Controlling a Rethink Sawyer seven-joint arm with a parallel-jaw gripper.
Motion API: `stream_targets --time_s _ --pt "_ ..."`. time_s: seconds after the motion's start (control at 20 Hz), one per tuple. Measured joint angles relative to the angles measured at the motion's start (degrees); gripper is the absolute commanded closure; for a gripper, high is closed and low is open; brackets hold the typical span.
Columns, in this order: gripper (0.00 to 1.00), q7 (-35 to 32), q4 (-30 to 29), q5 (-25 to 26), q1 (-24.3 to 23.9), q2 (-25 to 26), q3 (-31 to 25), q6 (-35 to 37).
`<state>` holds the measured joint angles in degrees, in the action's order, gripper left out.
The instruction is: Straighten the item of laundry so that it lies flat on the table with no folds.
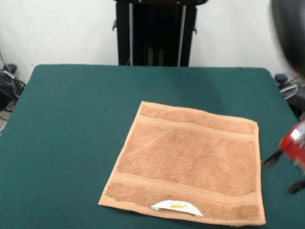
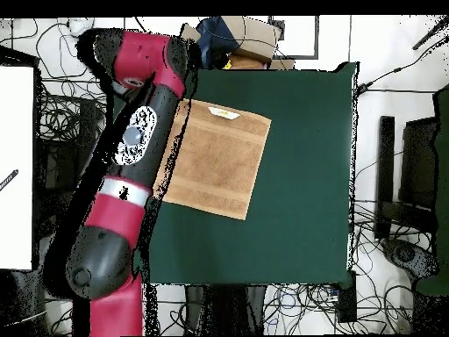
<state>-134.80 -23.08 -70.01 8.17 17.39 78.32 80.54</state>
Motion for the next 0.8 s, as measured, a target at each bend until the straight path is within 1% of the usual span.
stream_targets --time_s 0.15,0.2,0.25,0.35,0.4,0.5,0.55,0.6,0.65,0.8 --pt "0.0 1.3 -7.9 6.7 6.4 -5.9 -5.4 -0.2" --pt "0.0 1.8 -9.2 7.7 7.4 -7.0 -6.2 -0.3" --pt "0.0 3.2 -12.1 10.2 9.5 -9.7 -8.1 -0.7" --pt "0.0 5.0 -15.0 12.6 11.4 -12.4 -9.8 -1.3" --pt "0.0 8.0 -18.6 15.4 13.5 -15.9 -12.1 -2.3" --pt "0.0 10.2 -21.0 17.1 14.6 -18.3 -13.5 -3.3" --pt "0.0 13.1 -23.6 19.2 15.5 -20.9 -15.1 -4.7" --pt "0.0 14.5 -24.7 20.0 15.8 -22.0 -15.8 -5.5" --pt "0.0 17.5 -27.2 21.8 16.3 -24.4 -17.3 -7.3" --pt "0.0 23.1 -31.4 24.8 16.3 -28.6 -19.9 -11.3"
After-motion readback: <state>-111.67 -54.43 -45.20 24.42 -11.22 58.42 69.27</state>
